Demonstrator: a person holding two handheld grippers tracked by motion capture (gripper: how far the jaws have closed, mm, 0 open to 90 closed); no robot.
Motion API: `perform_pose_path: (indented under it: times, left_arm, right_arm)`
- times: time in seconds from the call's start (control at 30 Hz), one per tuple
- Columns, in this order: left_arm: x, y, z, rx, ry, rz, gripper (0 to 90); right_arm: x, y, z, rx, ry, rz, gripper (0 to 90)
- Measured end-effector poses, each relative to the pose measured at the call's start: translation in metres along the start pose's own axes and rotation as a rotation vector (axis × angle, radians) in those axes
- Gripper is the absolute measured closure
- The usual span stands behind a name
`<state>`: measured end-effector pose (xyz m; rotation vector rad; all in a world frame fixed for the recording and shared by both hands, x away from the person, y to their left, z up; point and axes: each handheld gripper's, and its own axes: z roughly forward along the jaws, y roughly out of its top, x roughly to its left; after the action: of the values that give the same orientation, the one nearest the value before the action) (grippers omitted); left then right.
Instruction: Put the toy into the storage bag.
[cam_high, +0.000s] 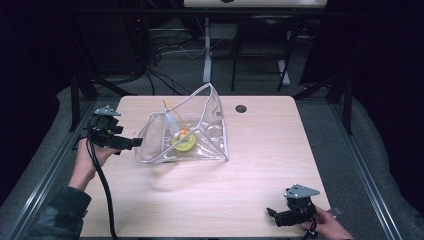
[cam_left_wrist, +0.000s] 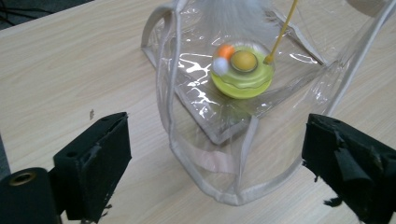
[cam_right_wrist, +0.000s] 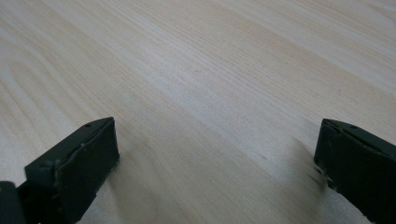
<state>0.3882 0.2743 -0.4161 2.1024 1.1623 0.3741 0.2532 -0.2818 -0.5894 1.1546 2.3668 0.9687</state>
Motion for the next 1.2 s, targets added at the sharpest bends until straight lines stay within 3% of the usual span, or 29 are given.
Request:
perform_pose_path:
  times: [0.27, 0.37, 0.6, 0.67, 0.97, 1.2]
  left_arm:
    - [0.009, -0.023, -0.002, 0.02, 0.02, -0.023, 2.1]
    - [0.014, -0.034, 0.0, 0.04, 0.002, -0.028, 0.2]
    - [0.018, -0.062, 0.011, 0.076, -0.008, -0.035, 0.0]
    - [0.019, -0.07, 0.015, 0.102, -0.004, -0.045, 0.0]
    - [0.024, -0.099, 0.027, 0.125, -0.013, -0.092, 0.0]
    - [0.021, -0.12, 0.044, 0.157, 0.003, -0.071, 0.0]
  right_arm:
    - [0.0, 0.0, 0.0, 0.0, 0.0, 0.0, 0.0]
    - [0.0, 0.0, 0.0, 0.0, 0.0, 0.0, 0.0]
    - [0.0, 0.0, 0.0, 0.0, 0.0, 0.0, 0.0]
    - [0.0, 0.0, 0.0, 0.0, 0.0, 0.0, 0.0]
    - [0.0, 0.0, 0.0, -0.001, -0.001, 0.001, 0.0]
    - [0.0, 0.0, 0.0, -0.001, 0.0, 0.001, 0.0]
